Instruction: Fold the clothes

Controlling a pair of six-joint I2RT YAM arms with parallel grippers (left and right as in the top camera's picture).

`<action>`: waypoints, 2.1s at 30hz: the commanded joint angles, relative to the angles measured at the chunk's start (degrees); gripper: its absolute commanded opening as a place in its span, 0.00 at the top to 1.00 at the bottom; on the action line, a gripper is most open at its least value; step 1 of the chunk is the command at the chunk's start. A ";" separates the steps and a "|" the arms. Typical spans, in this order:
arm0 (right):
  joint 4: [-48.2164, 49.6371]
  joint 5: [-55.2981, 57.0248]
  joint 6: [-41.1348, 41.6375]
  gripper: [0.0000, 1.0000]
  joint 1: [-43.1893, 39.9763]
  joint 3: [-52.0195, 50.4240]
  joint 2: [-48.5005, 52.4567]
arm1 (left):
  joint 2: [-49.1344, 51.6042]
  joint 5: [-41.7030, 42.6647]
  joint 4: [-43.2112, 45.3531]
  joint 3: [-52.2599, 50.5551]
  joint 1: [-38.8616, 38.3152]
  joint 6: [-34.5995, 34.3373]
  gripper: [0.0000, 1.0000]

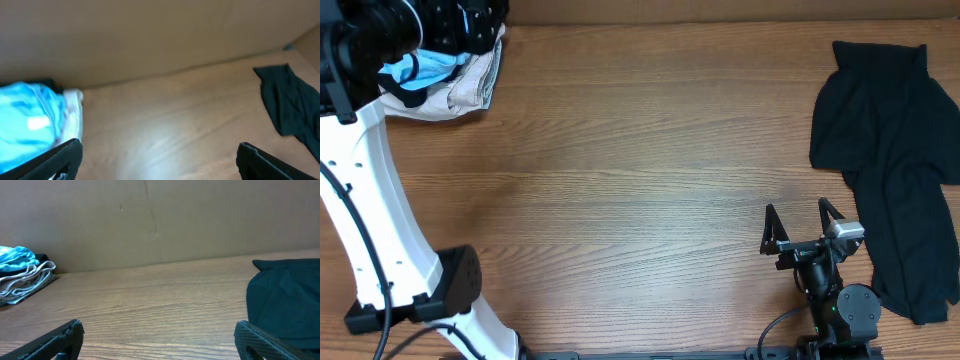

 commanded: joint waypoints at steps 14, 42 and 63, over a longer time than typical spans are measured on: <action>0.20 0.74 -0.02 0.00 0.48 -0.57 -0.68 | -46.14 0.83 -0.11 -61.64 -3.23 -0.35 0.00; 0.20 0.74 -0.02 0.00 0.48 -0.57 -0.68 | -97.07 -11.72 94.68 -153.00 -6.88 1.62 0.00; 0.20 0.74 -0.02 0.00 0.48 -0.57 -0.68 | -109.31 -14.38 79.41 -154.59 -7.08 0.52 0.00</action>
